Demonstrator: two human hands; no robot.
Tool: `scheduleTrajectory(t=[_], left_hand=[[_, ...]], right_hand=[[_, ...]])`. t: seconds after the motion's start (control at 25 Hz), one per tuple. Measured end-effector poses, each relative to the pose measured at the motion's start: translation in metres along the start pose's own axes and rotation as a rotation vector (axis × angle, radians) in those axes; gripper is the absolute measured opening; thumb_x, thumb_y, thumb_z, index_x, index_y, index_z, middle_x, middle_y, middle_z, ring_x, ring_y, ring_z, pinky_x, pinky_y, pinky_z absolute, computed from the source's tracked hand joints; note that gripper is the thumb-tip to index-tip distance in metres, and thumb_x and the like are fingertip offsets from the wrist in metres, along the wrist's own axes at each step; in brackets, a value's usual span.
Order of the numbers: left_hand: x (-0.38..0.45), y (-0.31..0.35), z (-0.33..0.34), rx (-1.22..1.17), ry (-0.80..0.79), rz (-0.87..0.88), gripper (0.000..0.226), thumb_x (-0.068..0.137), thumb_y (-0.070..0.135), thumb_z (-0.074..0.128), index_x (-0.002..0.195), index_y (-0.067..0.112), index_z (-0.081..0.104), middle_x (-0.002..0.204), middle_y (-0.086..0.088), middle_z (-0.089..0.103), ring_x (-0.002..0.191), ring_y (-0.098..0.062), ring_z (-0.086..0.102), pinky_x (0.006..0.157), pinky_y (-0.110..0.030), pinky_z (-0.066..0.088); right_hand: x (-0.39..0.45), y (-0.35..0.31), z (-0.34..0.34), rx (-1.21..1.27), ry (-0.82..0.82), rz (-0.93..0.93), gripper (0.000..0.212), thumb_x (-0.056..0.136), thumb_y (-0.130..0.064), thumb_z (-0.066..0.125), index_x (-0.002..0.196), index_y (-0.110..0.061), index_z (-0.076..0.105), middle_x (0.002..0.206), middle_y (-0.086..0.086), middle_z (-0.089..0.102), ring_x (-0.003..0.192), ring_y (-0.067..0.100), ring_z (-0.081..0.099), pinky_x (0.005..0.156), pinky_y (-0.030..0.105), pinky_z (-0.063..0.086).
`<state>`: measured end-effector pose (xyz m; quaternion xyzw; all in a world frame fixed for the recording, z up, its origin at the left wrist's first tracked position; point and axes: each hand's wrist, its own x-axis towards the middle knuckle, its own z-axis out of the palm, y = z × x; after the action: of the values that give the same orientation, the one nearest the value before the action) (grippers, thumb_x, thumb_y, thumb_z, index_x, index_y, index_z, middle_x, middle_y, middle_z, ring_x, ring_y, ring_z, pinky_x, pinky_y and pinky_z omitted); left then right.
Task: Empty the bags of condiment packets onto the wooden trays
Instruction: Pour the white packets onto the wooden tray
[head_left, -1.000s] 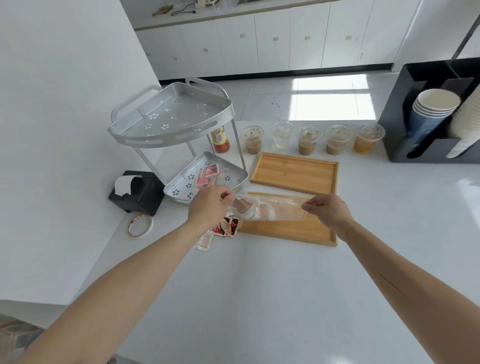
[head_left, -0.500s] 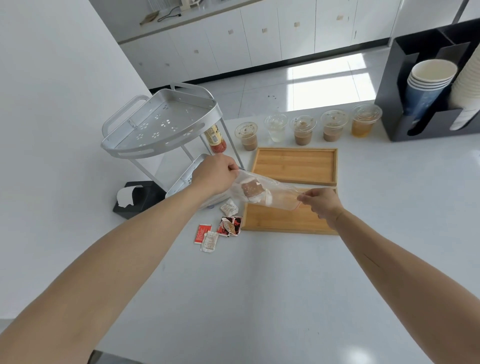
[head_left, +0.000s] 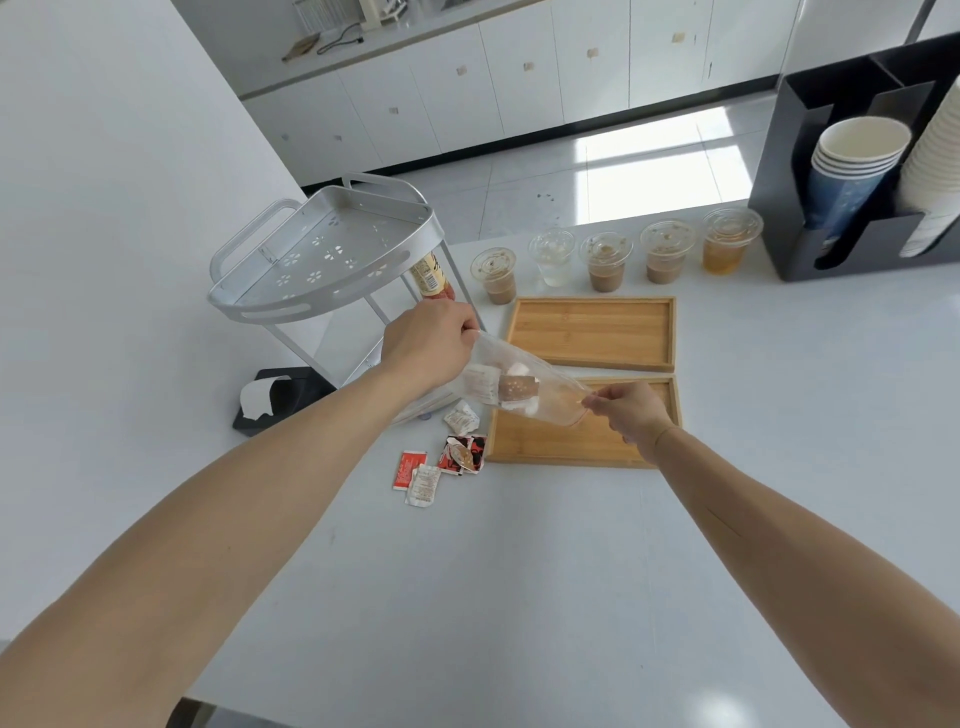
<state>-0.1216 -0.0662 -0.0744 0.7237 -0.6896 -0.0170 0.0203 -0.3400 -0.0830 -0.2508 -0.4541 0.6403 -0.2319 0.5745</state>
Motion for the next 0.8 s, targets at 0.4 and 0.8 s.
scheduleTrajectory(t=[0.4, 0.8], left_hand=[[0.003, 0.011, -0.008, -0.087, -0.016, -0.024, 0.018, 0.095, 0.026, 0.052, 0.099, 0.023, 0.069, 0.107, 0.003, 0.069, 0.101, -0.025, 0.062, 0.081, -0.040, 0.054], [0.008, 0.020, -0.028, -0.126, 0.052, 0.040, 0.017, 0.095, 0.025, 0.053, 0.097, 0.023, 0.070, 0.094, 0.010, 0.066, 0.097, -0.018, 0.061, 0.074, -0.033, 0.049]], right_hand=[[0.003, 0.003, -0.005, 0.042, 0.014, 0.002, 0.016, 0.087, -0.028, 0.069, 0.083, -0.012, 0.074, 0.059, 0.001, 0.051, 0.046, 0.014, 0.034, 0.043, 0.025, 0.025], [0.001, -0.008, 0.001, 0.078, 0.014, -0.040, 0.019, 0.088, -0.027, 0.070, 0.090, -0.009, 0.073, 0.075, 0.004, 0.062, 0.051, 0.012, 0.040, 0.042, 0.026, 0.028]])
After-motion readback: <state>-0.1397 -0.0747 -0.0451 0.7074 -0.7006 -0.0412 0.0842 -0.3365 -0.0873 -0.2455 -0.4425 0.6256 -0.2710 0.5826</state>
